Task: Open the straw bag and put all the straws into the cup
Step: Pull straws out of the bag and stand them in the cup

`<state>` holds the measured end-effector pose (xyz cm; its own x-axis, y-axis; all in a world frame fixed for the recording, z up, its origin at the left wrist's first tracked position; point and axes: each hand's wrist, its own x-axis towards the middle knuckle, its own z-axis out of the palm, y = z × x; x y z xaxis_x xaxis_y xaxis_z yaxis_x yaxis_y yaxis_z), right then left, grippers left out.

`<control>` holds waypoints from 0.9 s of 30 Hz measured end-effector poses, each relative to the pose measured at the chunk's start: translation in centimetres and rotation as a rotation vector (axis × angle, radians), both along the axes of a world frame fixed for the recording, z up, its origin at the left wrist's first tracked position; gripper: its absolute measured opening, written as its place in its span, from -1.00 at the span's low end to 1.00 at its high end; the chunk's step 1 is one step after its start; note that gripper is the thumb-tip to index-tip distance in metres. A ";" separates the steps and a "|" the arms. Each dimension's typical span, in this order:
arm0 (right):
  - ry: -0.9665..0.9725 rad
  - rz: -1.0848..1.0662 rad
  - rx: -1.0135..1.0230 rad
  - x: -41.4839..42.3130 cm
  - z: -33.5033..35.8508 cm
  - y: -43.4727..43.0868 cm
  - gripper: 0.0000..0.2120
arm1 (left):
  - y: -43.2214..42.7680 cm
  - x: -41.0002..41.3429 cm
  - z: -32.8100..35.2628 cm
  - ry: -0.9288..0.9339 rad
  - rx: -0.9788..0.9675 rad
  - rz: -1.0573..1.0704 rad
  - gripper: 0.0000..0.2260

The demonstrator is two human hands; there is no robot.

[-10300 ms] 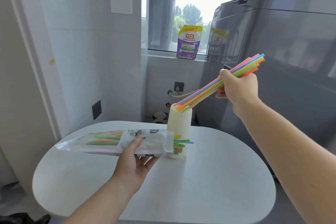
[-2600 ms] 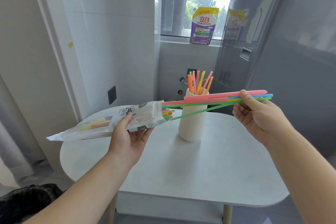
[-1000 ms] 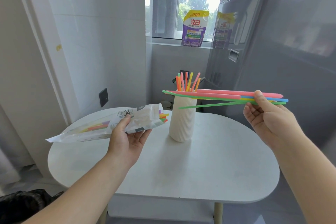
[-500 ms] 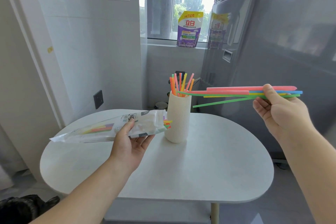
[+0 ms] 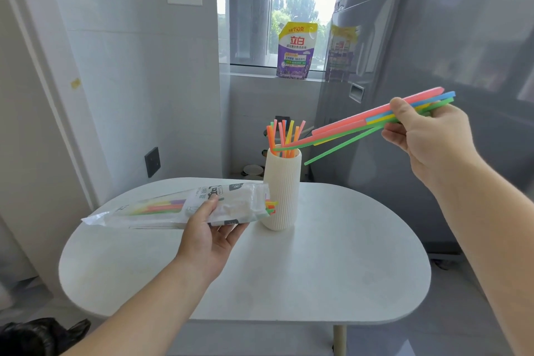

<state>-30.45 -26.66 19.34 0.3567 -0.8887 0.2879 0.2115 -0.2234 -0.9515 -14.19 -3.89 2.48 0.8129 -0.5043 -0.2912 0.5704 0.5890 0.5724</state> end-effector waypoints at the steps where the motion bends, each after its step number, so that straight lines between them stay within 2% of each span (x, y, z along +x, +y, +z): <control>1: 0.024 0.001 -0.036 0.2 0.5 0.2 -0.87 | 0.0 0.0 0.0 0.002 -0.001 0.000 -0.76; 13: 0.308 0.056 -0.347 4.0 5.4 1.9 -0.85 | 0.1 0.1 -0.2 0.000 -0.016 -0.002 -0.69; 23: 0.364 0.105 -0.416 6.9 7.6 2.9 -0.81 | 0.1 -0.2 0.2 0.023 -0.033 -0.003 -0.81; 27: 0.392 0.113 -0.450 7.2 8.5 3.1 -0.83 | 0.4 -0.1 0.3 0.030 -0.033 0.005 -0.76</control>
